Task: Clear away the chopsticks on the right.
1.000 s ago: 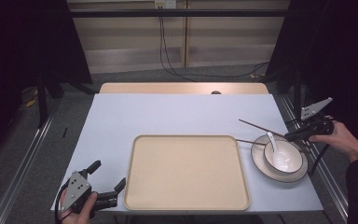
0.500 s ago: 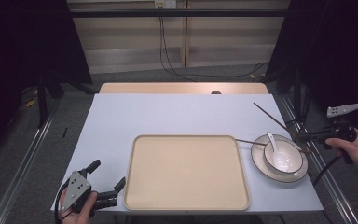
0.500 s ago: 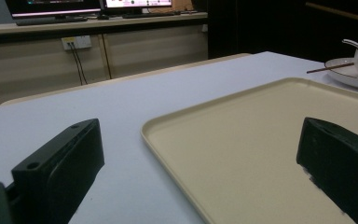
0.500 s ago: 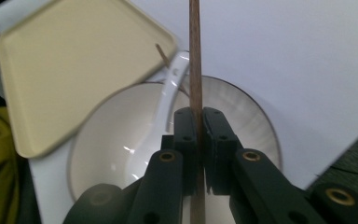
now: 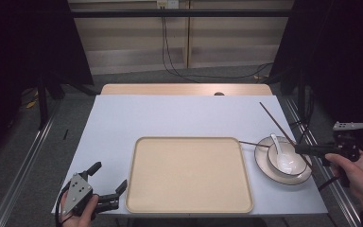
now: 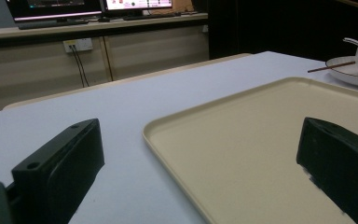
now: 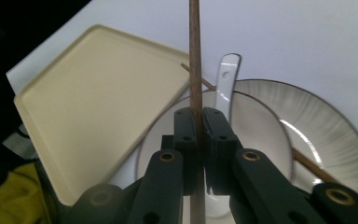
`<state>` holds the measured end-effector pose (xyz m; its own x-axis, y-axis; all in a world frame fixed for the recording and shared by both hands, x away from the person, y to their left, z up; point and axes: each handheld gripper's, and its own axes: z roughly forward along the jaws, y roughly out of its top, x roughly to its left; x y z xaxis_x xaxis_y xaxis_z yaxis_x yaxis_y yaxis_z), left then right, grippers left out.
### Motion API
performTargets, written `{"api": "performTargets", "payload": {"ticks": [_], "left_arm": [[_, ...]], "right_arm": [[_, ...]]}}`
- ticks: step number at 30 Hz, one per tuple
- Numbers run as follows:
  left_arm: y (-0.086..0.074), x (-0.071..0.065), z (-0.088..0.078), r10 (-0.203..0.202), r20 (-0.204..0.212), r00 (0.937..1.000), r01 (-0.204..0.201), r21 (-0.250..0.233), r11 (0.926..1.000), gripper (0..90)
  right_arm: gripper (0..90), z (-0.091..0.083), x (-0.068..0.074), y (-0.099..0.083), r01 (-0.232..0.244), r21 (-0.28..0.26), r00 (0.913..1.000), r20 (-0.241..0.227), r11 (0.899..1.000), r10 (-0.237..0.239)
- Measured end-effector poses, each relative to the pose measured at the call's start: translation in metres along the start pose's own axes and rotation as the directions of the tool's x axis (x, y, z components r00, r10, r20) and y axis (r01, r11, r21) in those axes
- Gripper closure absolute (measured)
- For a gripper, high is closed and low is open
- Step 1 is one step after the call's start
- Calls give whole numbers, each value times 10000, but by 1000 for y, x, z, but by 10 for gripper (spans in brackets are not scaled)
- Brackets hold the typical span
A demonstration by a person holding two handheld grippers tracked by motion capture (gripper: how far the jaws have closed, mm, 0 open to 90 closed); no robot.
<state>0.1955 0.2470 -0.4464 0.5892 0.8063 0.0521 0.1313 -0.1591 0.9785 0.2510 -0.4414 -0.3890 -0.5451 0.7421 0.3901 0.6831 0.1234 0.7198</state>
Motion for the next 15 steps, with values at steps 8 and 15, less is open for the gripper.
{"api": "performTargets", "payload": {"ticks": [8,15], "left_arm": [[0,0,0,49,79,10000,-49,20,10000,7],[0,0,0,90,119,9999,-90,-11,10000,7]], "right_arm": [[852,10,30,-18,-1017,-819,9940,-484,9914,979],[851,29,60,-28,-1585,-1267,9842,-998,9792,1464]]}}
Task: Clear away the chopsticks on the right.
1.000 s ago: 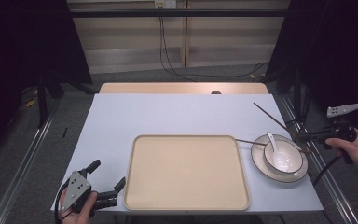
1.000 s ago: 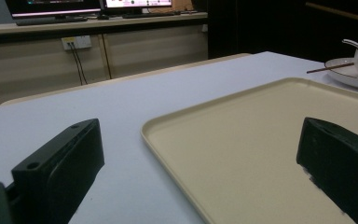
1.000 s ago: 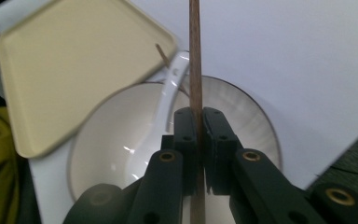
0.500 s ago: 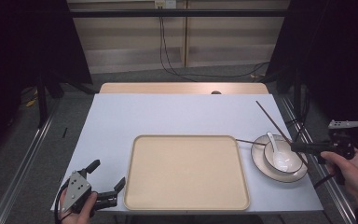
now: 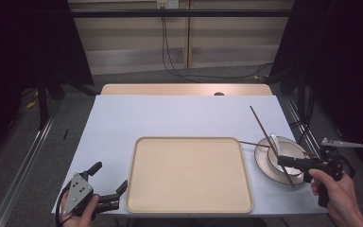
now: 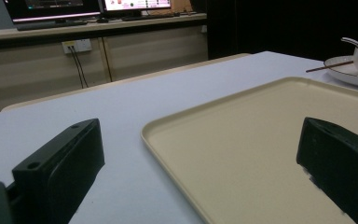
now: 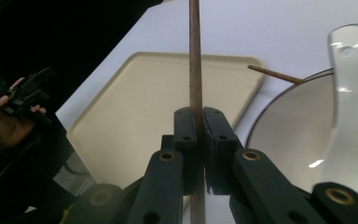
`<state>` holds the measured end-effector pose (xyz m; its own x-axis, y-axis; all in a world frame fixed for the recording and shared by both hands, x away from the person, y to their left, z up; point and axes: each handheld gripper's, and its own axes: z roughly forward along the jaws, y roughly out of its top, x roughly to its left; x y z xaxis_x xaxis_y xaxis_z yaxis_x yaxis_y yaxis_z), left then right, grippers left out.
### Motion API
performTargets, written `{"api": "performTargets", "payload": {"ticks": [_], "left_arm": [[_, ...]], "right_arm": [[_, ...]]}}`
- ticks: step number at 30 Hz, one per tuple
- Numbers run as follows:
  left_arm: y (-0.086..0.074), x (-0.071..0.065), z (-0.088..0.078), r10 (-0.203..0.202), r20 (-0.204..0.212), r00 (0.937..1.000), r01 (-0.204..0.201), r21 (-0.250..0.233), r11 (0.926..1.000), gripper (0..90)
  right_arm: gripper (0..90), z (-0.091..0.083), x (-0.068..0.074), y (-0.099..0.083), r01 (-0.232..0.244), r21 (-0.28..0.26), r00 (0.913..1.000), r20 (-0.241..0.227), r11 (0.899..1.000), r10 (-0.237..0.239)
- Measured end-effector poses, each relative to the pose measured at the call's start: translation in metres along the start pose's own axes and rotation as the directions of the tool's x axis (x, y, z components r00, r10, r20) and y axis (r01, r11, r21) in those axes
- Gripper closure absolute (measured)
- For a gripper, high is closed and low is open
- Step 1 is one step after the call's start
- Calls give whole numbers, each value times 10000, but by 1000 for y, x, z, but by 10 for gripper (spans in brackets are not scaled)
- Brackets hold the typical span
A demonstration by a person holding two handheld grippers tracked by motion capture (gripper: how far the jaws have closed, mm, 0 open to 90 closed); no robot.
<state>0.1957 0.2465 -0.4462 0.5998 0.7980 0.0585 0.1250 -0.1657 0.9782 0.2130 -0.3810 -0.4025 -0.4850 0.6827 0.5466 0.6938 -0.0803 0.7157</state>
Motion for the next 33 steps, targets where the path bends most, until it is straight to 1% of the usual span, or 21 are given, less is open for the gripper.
{"api": "performTargets", "payload": {"ticks": [1,2,3,4,5,6,9,10,11,12,17,19,20,23,24,26,27,29,30,31,33], "left_arm": [[0,0,0,-11,-1,10000,11,-16,10000,7],[0,0,0,-54,1,10000,54,-37,10000,7],[0,0,0,-47,-9,10000,47,-28,10000,7],[0,0,-1,-34,-3,10000,34,-11,10000,7],[0,0,-1,-40,3,10000,40,-12,10000,7],[0,0,-1,-54,-8,10000,54,-17,10000,7],[0,-1,-1,-64,-22,10000,64,-104,9999,7],[0,-1,-1,-52,0,10000,52,-94,9999,7],[0,-1,0,-51,-7,10000,51,-93,9999,7],[0,-1,0,-45,7,10000,45,-93,9999,7],[0,-1,0,-94,18,10000,94,-108,9999,7],[0,-1,0,-16,-31,10000,16,-93,10000,7],[0,-1,1,87,105,9999,-86,-60,9999,7],[1,-3,1,94,28,10000,-94,-41,9999,8],[1,-2,1,173,70,9998,-173,-53,9998,7],[1,-2,0,106,-72,9999,-107,-88,9999,8],[1,-1,0,63,-35,10000,-63,-95,9999,7],[1,-1,0,54,-1,10000,-54,-129,9999,7],[1,-1,0,6,-8,10000,-6,-175,9998,7],[1,-1,0,-6,9,10000,6,-179,9998,7],[1,-1,0,-12,5,10000,12,-194,9998,7]], "right_arm": [[851,0,0,0,0,0,10000,0,10000,0],[851,2,2,-2,-104,-64,9998,-178,9999,103],[851,3,4,-4,-262,-355,9993,-286,9990,251],[851,5,6,-5,-343,-443,9988,-377,9984,326],[851,8,7,-6,-280,-369,9986,-449,9989,263],[851,9,10,-8,-371,-351,9987,-369,9987,358],[851,18,16,-13,-419,-251,9979,-513,9988,406],[851,23,19,-17,-749,-136,9958,-545,9971,740],[851,23,19,-17,-749,-136,9958,-545,9971,740],[851,27,22,-19,-977,-128,9931,-664,9951,967],[851,39,27,-22,-1097,39,9922,-585,9940,1097],[851,44,29,-24,-1142,134,9920,-522,9934,1147],[851,49,30,-25,-1225,263,9904,-618,9921,1239],[851,58,33,-26,-1537,363,9840,-858,9875,1563],[851,61,34,-26,-1660,363,9820,-855,9855,1685],[851,68,35,-27,-1787,389,9803,-787,9831,1813],[851,71,35,-27,-1818,491,9799,-741,9821,1851],[851,76,36,-29,-1830,482,9802,-673,9819,1860],[851,81,36,-31,-1854,696,9801,-591,9802,1896],[851,81,36,-31,-1854,696,9801,-591,9802,1896],[851,85,36,-33,-1761,743,9830,-397,9816,1794]]}}
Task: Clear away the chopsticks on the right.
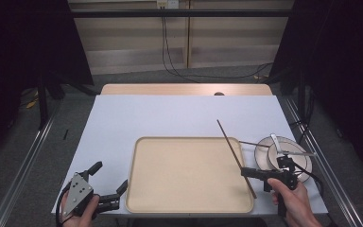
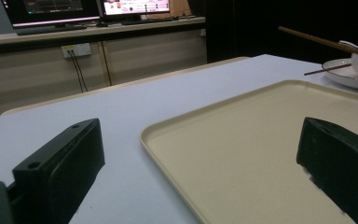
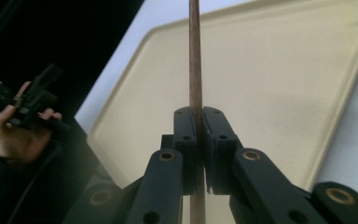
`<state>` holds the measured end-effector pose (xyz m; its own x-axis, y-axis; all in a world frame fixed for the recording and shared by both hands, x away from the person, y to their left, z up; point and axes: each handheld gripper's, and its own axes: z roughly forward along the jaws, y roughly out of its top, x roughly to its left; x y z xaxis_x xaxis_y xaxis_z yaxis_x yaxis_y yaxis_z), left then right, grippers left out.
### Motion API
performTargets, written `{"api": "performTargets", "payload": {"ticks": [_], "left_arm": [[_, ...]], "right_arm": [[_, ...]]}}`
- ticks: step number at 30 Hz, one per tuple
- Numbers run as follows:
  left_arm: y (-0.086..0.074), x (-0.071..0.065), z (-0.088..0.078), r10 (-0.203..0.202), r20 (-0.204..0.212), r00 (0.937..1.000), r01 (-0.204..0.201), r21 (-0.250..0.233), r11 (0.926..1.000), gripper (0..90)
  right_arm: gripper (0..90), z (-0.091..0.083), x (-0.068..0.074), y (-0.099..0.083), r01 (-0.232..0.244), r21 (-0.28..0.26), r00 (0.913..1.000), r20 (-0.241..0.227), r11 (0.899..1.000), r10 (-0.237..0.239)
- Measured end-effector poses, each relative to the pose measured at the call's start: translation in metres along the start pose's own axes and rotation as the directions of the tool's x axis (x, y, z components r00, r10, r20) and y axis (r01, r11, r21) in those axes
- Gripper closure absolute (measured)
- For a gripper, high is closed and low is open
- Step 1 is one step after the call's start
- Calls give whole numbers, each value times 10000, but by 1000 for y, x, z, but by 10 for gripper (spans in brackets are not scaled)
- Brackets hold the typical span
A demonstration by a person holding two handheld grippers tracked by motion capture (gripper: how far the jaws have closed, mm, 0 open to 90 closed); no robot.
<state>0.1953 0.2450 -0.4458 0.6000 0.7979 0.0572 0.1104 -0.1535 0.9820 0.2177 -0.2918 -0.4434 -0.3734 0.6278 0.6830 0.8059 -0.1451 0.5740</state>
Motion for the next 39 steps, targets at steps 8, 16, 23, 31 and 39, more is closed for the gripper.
{"api": "performTargets", "payload": {"ticks": [8,16,23,31,39], "left_arm": [[0,0,-1,176,-129,9998,-175,137,9998,6],[0,0,-1,156,-141,9998,-155,116,9998,6],[0,0,0,216,-88,9997,-215,135,9997,6],[0,1,0,191,-53,9998,-191,93,9998,6],[0,0,0,114,-20,9999,-114,64,9999,6]], "right_arm": [[851,23,-4,-12,310,820,9969,694,9962,-367],[850,36,-7,-15,155,1234,9938,1077,9922,-289],[850,43,-7,-19,-229,1411,9951,981,9897,91],[845,49,-9,-23,-280,1711,9901,1403,9849,38],[818,48,-8,-24,-175,1593,9880,1545,9871,-74]]}}
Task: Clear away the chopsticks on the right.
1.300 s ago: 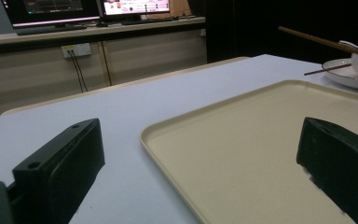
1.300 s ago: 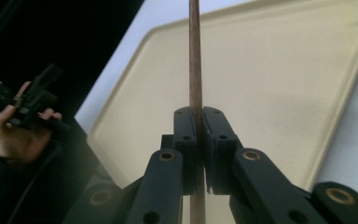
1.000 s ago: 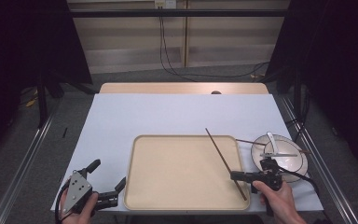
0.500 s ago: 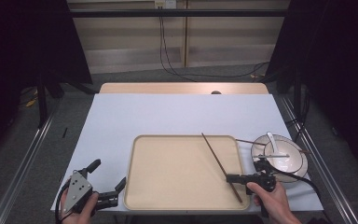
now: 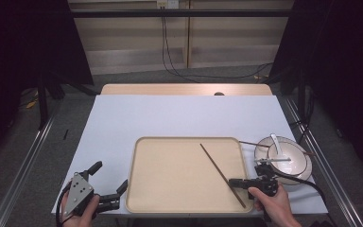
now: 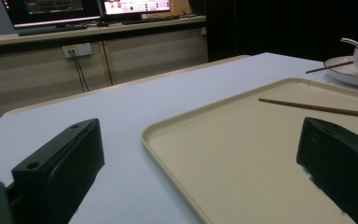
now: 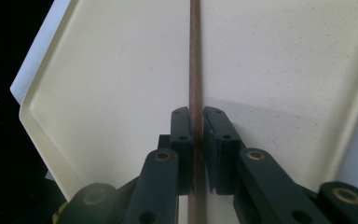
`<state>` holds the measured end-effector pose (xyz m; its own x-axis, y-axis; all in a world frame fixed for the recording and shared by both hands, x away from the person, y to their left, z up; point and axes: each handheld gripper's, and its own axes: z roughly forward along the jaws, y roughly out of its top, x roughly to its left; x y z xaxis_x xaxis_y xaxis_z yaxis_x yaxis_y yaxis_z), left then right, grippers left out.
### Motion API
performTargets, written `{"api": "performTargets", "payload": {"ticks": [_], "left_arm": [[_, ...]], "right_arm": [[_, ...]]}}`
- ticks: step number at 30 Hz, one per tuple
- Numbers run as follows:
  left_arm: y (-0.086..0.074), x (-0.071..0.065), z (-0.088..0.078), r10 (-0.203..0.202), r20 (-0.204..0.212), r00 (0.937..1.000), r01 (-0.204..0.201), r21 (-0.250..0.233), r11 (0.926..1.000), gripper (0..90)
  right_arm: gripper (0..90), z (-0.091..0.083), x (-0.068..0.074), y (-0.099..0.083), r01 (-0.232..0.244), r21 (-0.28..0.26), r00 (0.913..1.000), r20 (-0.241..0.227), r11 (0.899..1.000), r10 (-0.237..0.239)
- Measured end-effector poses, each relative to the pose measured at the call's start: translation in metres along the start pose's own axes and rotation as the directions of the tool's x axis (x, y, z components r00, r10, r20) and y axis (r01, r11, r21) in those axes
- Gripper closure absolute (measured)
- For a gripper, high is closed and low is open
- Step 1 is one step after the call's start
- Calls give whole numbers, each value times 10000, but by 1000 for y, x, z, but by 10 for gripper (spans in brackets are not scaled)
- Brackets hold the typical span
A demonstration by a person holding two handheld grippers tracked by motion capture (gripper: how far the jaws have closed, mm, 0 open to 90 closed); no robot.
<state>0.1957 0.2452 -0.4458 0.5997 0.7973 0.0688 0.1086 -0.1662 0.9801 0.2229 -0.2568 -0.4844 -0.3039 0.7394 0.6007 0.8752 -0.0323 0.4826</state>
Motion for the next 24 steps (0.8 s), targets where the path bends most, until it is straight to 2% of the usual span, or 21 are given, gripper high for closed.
{"api": "performTargets", "payload": {"ticks": [4,5,8,10,13,15,16,17,20,21,22,23,24], "left_arm": [[0,0,0,29,-8,10000,-28,10,10000,6],[0,0,0,-19,17,10000,19,1,10000,6],[0,0,0,-27,11,10000,27,-4,10000,7],[0,0,0,-48,52,10000,48,8,10000,7],[0,0,0,-78,-9,10000,78,-9,10000,7],[0,0,0,-78,-9,10000,78,-16,10000,7],[0,1,0,-83,34,10000,83,-15,10000,7],[0,1,0,-83,34,10000,83,-15,10000,7],[0,0,0,-24,35,10000,24,47,10000,6],[0,0,0,-27,10,10000,27,41,10000,7],[0,0,0,-75,-1,10000,75,-4,10000,7],[0,0,0,-75,-1,10000,75,-4,10000,7],[0,1,0,-14,-67,10000,15,53,10000,7]], "right_arm": [[761,-1,0,0,66,-46,10000,-40,10000,-66],[729,-3,0,1,148,-150,9999,53,9998,-147],[723,-8,1,3,420,-489,9991,-19,9979,-422],[667,-12,2,4,599,-698,9980,-139,9958,-610],[611,-18,8,3,1253,-902,9917,-174,9880,-1273],[558,-24,13,4,1798,-1093,9821,-373,9776,-1848],[524,-31,16,5,2227,-1283,9727,-370,9664,-2290],[524,-31,16,5,2227,-1283,9727,-370,9664,-2290],[464,-41,15,7,2691,-1387,9599,-423,9531,-2772],[437,-46,14,8,2907,-1573,9526,-453,9438,-3010],[393,-55,13,10,3424,-1805,9332,-485,9220,-3561],[393,-55,13,10,3424,-1805,9332,-485,9220,-3561],[378,-60,13,11,3622,-1932,9236,-574,9119,-3790]]}}
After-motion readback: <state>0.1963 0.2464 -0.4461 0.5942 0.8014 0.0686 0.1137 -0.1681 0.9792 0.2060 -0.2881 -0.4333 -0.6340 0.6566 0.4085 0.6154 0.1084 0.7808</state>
